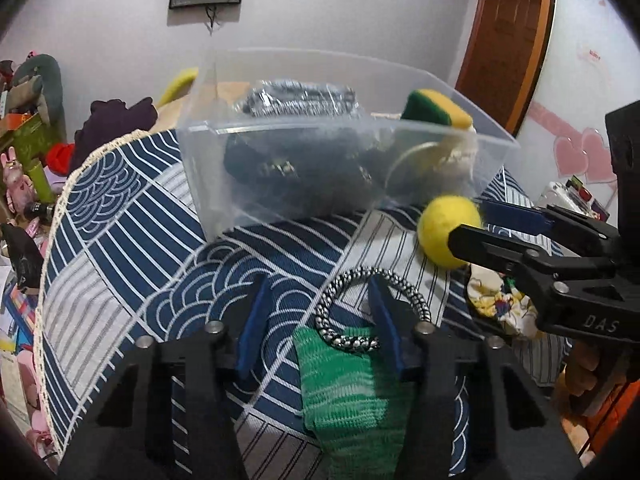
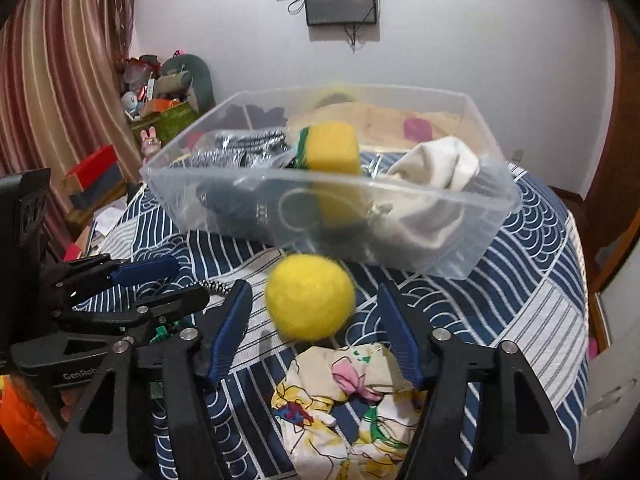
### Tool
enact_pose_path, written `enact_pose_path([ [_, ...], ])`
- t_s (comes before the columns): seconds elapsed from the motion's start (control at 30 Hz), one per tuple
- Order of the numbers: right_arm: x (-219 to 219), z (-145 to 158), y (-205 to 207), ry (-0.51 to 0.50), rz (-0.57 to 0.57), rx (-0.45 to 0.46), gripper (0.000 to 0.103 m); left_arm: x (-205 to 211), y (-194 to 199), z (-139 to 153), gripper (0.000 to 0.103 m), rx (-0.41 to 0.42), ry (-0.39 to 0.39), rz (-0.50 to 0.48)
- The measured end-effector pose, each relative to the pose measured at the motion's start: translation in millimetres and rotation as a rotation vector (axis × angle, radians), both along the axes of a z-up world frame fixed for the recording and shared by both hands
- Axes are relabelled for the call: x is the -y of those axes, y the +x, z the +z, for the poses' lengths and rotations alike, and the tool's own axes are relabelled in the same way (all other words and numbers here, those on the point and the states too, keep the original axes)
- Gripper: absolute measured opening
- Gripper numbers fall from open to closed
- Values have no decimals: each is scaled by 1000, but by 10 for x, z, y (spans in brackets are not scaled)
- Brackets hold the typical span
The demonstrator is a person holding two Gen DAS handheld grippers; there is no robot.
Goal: Organize soft objects
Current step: 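Grasp the beaded bracelet with the left tool while the right tool grasps the yellow ball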
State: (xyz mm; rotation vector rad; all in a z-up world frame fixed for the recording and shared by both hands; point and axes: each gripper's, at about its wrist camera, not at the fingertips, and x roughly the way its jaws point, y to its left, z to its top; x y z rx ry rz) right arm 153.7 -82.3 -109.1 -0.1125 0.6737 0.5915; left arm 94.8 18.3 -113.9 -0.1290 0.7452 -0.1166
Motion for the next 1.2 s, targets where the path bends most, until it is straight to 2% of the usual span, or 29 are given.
enact_pose_path([
  [0.1,-28,-54,4,-12,12,-16,44,38,-5,-15,34,0,3,-24],
  [0.17,-42,-82,20,-17,16,-29,43,62,-14,-25,31,0,12,-30],
  [0.3,-31,-63,9,-5,18,-25,40,112,-16,-15,12,5,18,-34],
  [0.4,-4,-18,-22,7,15,-3,40,99,-27,8,8,13,10,-28],
  [0.83,119,277,-173,72,-1,95,40,-128,-168,374,6,129,-33,27],
  [1.2,255,482,-206,108,-61,171,40,-82,-227,843,5,265,-6,14],
])
